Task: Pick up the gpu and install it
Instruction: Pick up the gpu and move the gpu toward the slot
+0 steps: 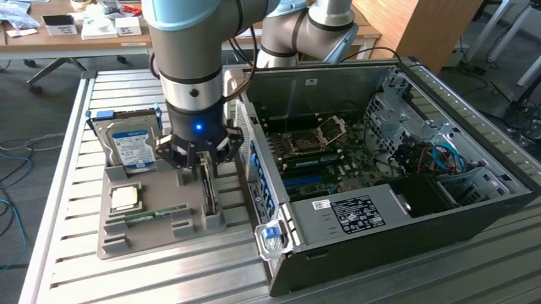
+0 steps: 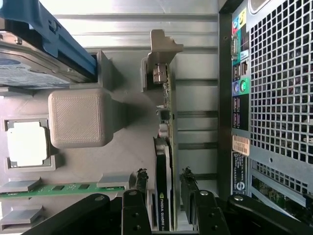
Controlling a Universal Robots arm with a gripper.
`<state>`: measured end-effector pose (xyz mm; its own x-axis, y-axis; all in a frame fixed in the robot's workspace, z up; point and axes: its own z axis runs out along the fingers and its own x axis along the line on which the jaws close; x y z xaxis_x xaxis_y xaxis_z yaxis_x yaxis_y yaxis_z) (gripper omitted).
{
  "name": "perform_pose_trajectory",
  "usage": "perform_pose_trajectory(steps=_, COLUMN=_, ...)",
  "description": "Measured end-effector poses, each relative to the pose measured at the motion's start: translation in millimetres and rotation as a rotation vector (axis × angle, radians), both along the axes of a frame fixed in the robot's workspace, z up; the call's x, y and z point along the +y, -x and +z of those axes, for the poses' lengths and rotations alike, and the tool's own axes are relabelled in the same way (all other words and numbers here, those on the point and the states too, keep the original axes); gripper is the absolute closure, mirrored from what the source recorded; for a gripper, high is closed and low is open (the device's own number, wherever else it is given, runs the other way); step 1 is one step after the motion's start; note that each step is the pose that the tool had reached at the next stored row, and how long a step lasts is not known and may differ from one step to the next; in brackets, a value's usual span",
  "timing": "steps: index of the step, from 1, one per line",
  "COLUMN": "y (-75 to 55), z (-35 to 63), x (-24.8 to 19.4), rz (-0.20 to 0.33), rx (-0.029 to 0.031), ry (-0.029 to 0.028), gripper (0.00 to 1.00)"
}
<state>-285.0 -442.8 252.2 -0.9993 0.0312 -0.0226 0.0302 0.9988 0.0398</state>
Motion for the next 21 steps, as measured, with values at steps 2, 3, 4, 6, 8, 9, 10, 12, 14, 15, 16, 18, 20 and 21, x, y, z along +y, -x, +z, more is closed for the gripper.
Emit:
perform_pose_trajectory(steps=2, y=0.0, z=-2.0, x=0.0, rz=0.005, rx=0.0, ry=0.0, gripper=0.58)
perform_pose_trajectory(steps=3, y=0.0, z=-3.1, x=0.0, rz=0.008, rx=-0.0001, ry=0.0, gripper=0.58)
perform_pose_trajectory(steps=4, y=0.0, z=-4.4, x=0.0, rz=0.011, rx=0.0, ry=0.0, gripper=0.58)
perform_pose_trajectory(steps=6, y=0.0, z=-7.5, x=0.0, rz=0.016, rx=0.0, ry=0.0, gripper=0.58)
perform_pose_trajectory(steps=8, y=0.0, z=-11.0, x=0.0, rz=0.02, rx=0.0, ry=0.0, gripper=0.58)
perform_pose_trajectory(steps=9, y=0.1, z=-12.7, x=0.0, rz=0.022, rx=-0.0001, ry=-0.0001, gripper=0.58)
perform_pose_trajectory(steps=10, y=0.0, z=-13.9, x=0.0, rz=0.023, rx=0.0, ry=-0.0001, gripper=0.58)
perform_pose_trajectory(steps=12, y=0.0, z=-15.3, x=0.2, rz=0.023, rx=0.0, ry=0.0004, gripper=0.58)
perform_pose_trajectory(steps=14, y=0.1, z=-16.1, x=0.3, rz=0.022, rx=0.0001, ry=0.0005, gripper=0.58)
perform_pose_trajectory(steps=15, y=0.1, z=-16.5, x=0.3, rz=0.02, rx=0.0, ry=0.0004, gripper=0.58)
perform_pose_trajectory(steps=16, y=0.1, z=-16.9, x=0.3, rz=0.018, rx=0.0, ry=0.0004, gripper=0.58)
perform_pose_trajectory(steps=18, y=0.1, z=-17.3, x=0.4, rz=0.015, rx=0.0001, ry=0.0006, gripper=0.58)
perform_pose_trajectory(steps=20, y=0.1, z=-17.6, x=0.5, rz=0.014, rx=0.0, ry=0.0005, gripper=0.58)
perform_pose_trajectory(steps=21, y=0.1, z=-17.6, x=0.5, rz=0.014, rx=0.0, ry=0.0004, gripper=0.58)
